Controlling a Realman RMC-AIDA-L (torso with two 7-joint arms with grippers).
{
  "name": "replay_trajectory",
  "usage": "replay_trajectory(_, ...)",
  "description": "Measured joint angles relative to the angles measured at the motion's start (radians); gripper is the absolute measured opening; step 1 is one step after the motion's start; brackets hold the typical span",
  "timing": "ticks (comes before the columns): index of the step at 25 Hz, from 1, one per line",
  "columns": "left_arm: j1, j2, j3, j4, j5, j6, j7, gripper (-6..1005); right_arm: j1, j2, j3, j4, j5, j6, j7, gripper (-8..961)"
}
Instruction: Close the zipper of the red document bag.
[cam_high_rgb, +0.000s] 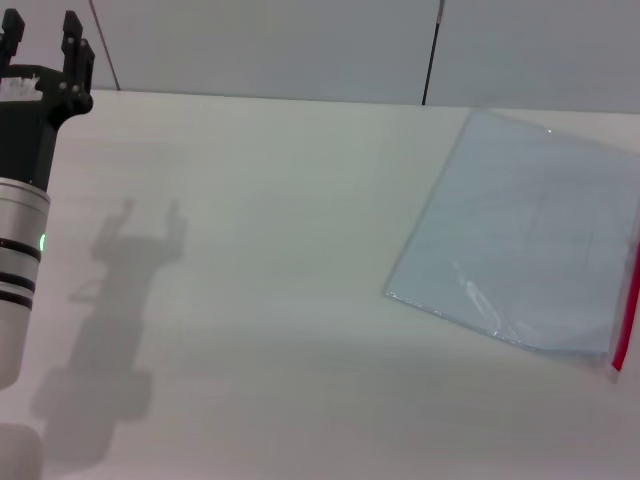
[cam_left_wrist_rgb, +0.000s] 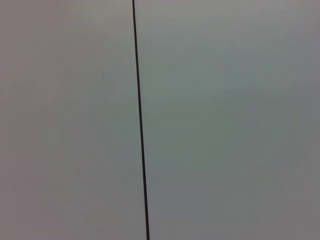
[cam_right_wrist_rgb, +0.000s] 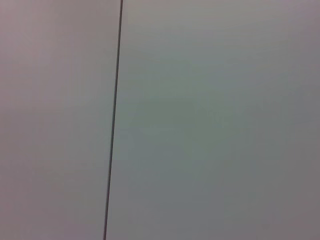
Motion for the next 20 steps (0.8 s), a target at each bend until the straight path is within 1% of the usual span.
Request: replay_trajectory(20, -0.002, -0.001, -0.004, 0.0, -0.006, 0.01, 0.003, 573, -0.004, 0.0, 0.005, 0.0, 0.003, -0.003, 0.0, 884)
